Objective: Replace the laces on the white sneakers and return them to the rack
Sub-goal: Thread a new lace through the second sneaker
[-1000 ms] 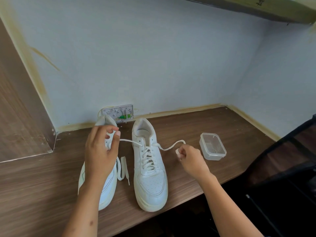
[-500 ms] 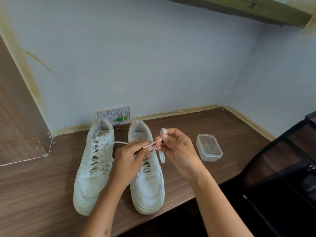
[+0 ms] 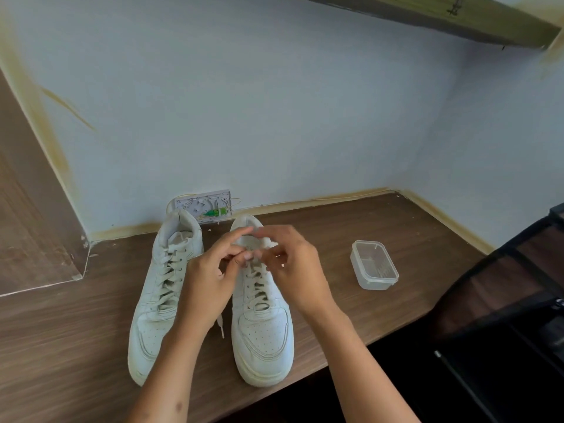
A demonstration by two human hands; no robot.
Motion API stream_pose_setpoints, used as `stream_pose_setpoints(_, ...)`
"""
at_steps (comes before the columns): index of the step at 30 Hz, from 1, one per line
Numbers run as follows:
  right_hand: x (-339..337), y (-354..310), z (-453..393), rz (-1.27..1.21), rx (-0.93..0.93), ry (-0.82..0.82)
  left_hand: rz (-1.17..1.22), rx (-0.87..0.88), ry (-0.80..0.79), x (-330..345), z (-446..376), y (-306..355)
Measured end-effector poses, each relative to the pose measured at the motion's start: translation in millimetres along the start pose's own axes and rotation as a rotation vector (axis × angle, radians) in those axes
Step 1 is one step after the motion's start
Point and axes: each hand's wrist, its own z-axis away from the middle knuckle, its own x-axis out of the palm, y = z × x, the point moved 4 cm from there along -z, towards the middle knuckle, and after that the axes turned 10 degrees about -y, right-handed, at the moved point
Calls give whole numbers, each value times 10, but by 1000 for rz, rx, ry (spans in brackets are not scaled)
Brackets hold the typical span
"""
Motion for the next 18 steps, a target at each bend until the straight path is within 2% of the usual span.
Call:
stream_pose_setpoints(2,82,19,-18,34,6,-74,44,-3,12,-8,-24,15)
stream_pose_setpoints(5,83,62,-19,33,41,-11,66,-15,11,-8,-42,-10)
stream_pose_setpoints(8,32,139,-41,129,98,75,-142,49,-25,-48,-47,-92)
stream_pose_setpoints(11,62,151,-37,257,132,56,-310,67,-103,-50,-41,-241)
stream_pose_setpoints(18,160,157,-111,431,132,14,-153,-80,-275,-26,-12,-369)
